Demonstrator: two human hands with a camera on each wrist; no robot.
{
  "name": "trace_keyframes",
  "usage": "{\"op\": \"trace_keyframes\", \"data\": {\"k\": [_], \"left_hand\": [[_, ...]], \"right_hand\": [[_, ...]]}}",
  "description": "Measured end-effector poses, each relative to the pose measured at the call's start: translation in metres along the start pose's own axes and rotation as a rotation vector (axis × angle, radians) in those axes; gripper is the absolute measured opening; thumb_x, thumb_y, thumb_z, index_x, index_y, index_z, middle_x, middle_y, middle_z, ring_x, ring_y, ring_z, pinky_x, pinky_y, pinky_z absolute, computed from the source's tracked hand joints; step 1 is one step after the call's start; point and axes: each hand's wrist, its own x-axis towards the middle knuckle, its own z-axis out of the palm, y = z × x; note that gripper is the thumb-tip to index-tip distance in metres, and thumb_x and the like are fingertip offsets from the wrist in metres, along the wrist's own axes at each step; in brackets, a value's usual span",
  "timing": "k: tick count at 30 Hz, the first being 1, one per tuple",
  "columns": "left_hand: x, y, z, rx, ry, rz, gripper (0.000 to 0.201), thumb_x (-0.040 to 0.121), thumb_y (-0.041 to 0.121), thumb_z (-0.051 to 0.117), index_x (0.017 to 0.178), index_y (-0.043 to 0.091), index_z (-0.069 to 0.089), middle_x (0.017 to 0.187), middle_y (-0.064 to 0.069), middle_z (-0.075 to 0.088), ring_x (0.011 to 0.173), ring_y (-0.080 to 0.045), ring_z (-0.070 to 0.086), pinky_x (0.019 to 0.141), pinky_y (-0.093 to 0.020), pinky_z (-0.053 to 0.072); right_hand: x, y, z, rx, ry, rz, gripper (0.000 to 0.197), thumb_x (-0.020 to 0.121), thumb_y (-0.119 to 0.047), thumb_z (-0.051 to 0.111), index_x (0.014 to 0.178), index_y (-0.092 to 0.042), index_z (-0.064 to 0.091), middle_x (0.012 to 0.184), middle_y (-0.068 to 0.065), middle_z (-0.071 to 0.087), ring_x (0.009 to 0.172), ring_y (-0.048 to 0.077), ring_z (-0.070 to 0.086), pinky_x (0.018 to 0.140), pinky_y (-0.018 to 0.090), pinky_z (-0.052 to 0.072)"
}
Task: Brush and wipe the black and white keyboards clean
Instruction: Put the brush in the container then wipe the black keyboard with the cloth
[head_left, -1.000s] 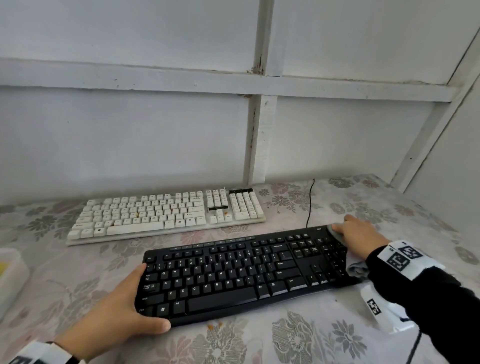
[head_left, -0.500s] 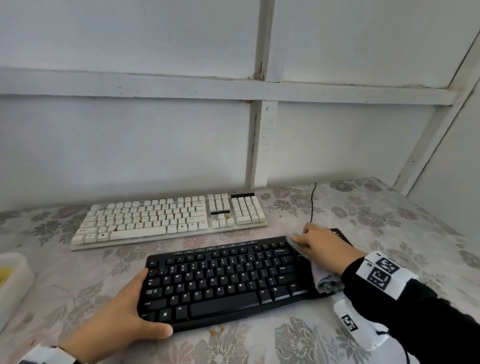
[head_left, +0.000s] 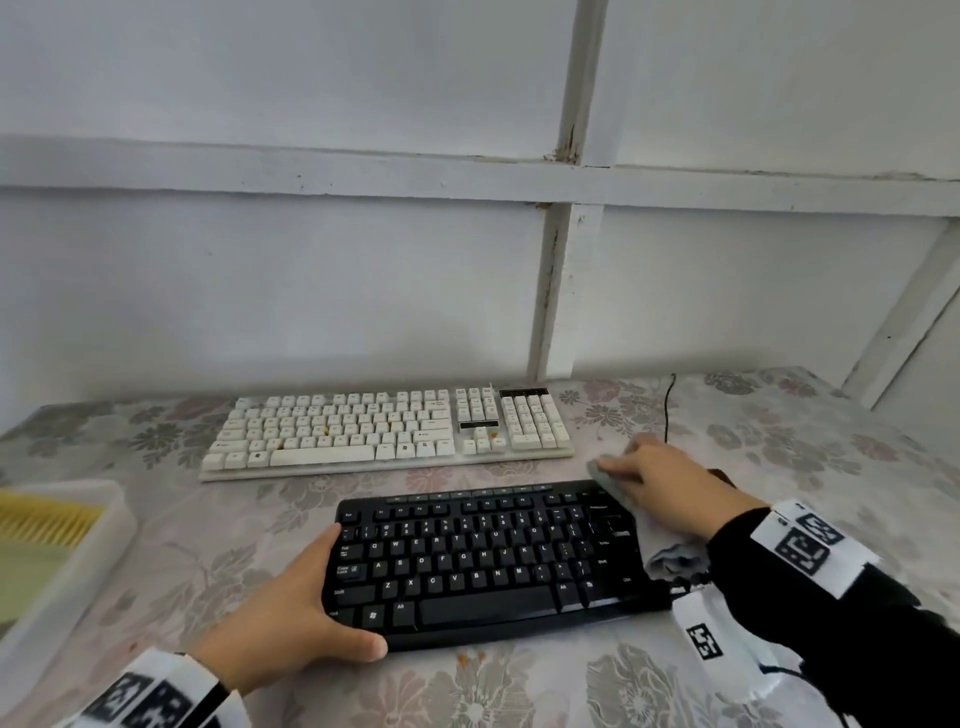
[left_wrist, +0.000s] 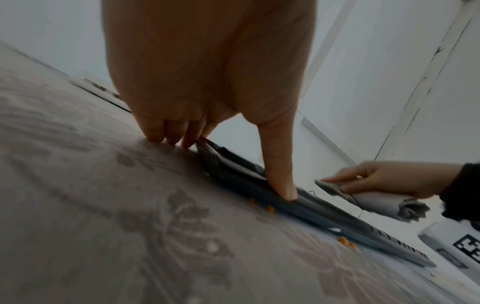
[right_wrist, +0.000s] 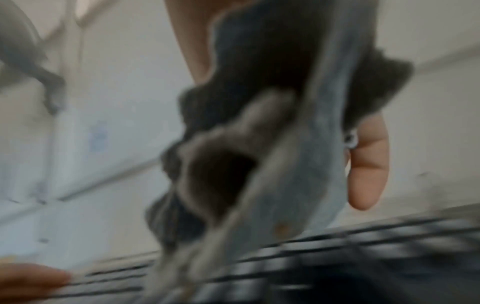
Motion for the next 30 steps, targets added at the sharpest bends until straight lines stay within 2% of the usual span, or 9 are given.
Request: {"op": "trace_keyframes", "data": {"k": [3, 6, 10, 12, 17, 22, 26, 28, 30], "left_hand": [[-0.001, 0.0, -0.001, -0.032, 0.001, -0.013, 0.096, 0.03, 0.039, 0.086, 0.109, 0.053, 0.034, 0.118, 0.018, 0.056, 0.108, 0.001, 0.055, 0.088, -0.017, 0.042], [-0.001, -0.004, -0.003, -0.025, 0.007, -0.03, 0.105, 0.023, 0.042, 0.09, 0.112, 0.05, 0.034, 0.115, 0.017, 0.058, 0.107, -0.001, 0.056, 0.089, -0.02, 0.044], [0.003, -0.007, -0.004, -0.087, 0.019, -0.082, 0.101, 0.039, 0.013, 0.089, 0.117, 0.04, 0.032, 0.113, 0.011, 0.057, 0.103, -0.004, 0.057, 0.078, -0.019, 0.048], [0.006, -0.009, -0.006, -0.107, 0.016, -0.094, 0.096, 0.052, -0.002, 0.086, 0.121, 0.035, 0.031, 0.113, 0.009, 0.056, 0.102, -0.003, 0.056, 0.075, -0.018, 0.048], [0.006, -0.009, -0.006, -0.066, 0.019, -0.107, 0.099, 0.053, 0.004, 0.087, 0.126, 0.034, 0.028, 0.11, 0.013, 0.058, 0.099, 0.001, 0.055, 0.076, -0.014, 0.048], [0.003, -0.006, -0.004, -0.054, 0.039, -0.115, 0.1, 0.058, 0.002, 0.084, 0.135, 0.031, 0.026, 0.106, 0.015, 0.056, 0.093, 0.005, 0.054, 0.064, -0.006, 0.041], [0.003, -0.007, -0.004, -0.049, 0.043, -0.126, 0.099, 0.057, 0.008, 0.086, 0.129, 0.037, 0.025, 0.105, 0.019, 0.057, 0.093, 0.004, 0.056, 0.068, -0.008, 0.04], [0.003, -0.008, -0.004, -0.06, 0.039, -0.127, 0.098, 0.056, 0.007, 0.087, 0.126, 0.038, 0.026, 0.106, 0.018, 0.057, 0.095, 0.001, 0.057, 0.072, -0.011, 0.042], [0.003, -0.008, -0.004, -0.071, 0.031, -0.123, 0.098, 0.055, 0.006, 0.087, 0.125, 0.038, 0.028, 0.107, 0.016, 0.059, 0.097, -0.001, 0.058, 0.074, -0.014, 0.044]], "right_hand": [[0.006, -0.077, 0.012, 0.109, -0.082, -0.209, 0.03, 0.098, -0.032, 0.042, 0.116, -0.022, 0.064, 0.115, 0.006, 0.045, 0.098, 0.019, 0.052, 0.08, 0.014, 0.037], [0.017, -0.135, 0.033, 0.091, -0.135, -0.353, 0.026, 0.098, -0.026, 0.044, 0.111, -0.016, 0.064, 0.117, 0.007, 0.044, 0.104, 0.026, 0.051, 0.098, 0.033, 0.042], [0.033, -0.184, 0.061, -0.001, -0.138, -0.537, 0.023, 0.096, -0.014, 0.045, 0.098, -0.006, 0.066, 0.079, -0.001, 0.037, 0.084, 0.02, 0.037, 0.077, 0.036, 0.033], [0.037, -0.195, 0.073, -0.078, -0.15, -0.554, 0.022, 0.096, -0.012, 0.044, 0.098, -0.006, 0.065, 0.083, 0.003, 0.037, 0.086, 0.022, 0.036, 0.077, 0.038, 0.032], [0.024, -0.2, 0.073, -0.149, -0.117, -0.454, 0.02, 0.093, -0.001, 0.043, 0.101, -0.004, 0.061, 0.117, 0.015, 0.04, 0.109, 0.038, 0.041, 0.078, 0.044, 0.039], [0.015, -0.178, 0.06, -0.163, -0.1, -0.361, 0.018, 0.085, 0.01, 0.045, 0.082, -0.005, 0.055, 0.12, 0.016, 0.043, 0.116, 0.041, 0.039, 0.086, 0.048, 0.046], [0.016, -0.137, 0.052, -0.174, -0.101, -0.357, 0.033, 0.079, 0.014, 0.044, 0.062, -0.013, 0.037, 0.098, 0.008, 0.034, 0.103, 0.033, 0.046, 0.077, 0.038, 0.047], [0.016, -0.118, 0.05, -0.199, -0.086, -0.335, 0.025, 0.083, 0.01, 0.045, 0.072, -0.013, 0.049, 0.093, 0.004, 0.03, 0.088, 0.027, 0.042, 0.061, 0.025, 0.036], [0.016, -0.106, 0.045, -0.23, -0.099, -0.267, 0.019, 0.086, 0.006, 0.046, 0.081, -0.007, 0.059, 0.094, 0.004, 0.031, 0.079, 0.023, 0.04, 0.057, 0.024, 0.032]]}}
